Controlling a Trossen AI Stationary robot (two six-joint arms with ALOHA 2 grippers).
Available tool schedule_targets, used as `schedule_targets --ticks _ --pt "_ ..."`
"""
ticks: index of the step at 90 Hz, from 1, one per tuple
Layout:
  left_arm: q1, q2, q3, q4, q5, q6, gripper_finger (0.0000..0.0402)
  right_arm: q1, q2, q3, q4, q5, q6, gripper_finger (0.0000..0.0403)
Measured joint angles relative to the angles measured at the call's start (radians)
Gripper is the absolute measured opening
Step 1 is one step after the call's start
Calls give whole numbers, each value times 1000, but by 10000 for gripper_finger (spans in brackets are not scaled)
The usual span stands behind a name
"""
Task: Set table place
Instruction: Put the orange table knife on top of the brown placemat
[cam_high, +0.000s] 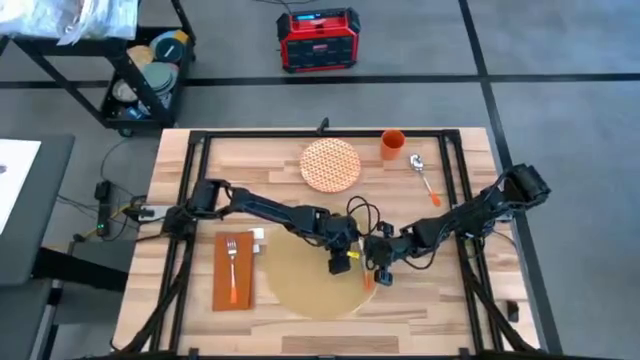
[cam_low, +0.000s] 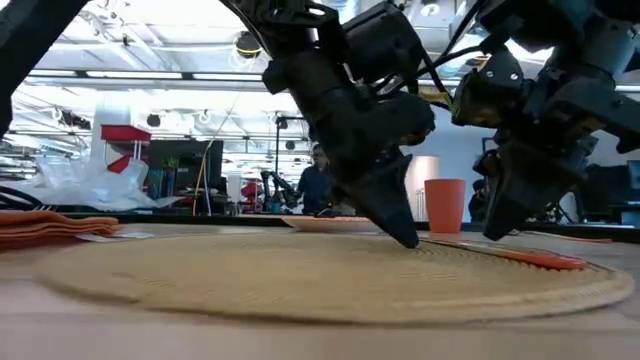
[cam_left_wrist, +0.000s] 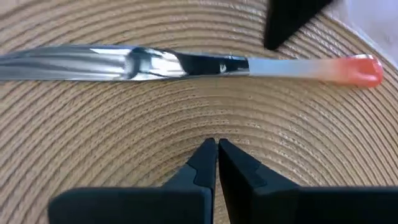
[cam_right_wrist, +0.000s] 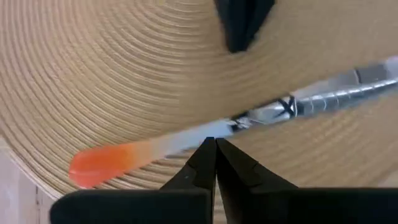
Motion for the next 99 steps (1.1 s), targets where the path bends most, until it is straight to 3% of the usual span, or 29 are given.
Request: schedule_targets --ticks 34,81,99 --pt "15 0 0 -23 -3 -9 0 3 0 0 -76 -23 61 0" --pt "14 0 1 -26 -2 43 0 -8 0 0 -44 -23 31 0" --pt "14 0 1 -14 -2 29 0 -45 0 -67 108 -34 54 0"
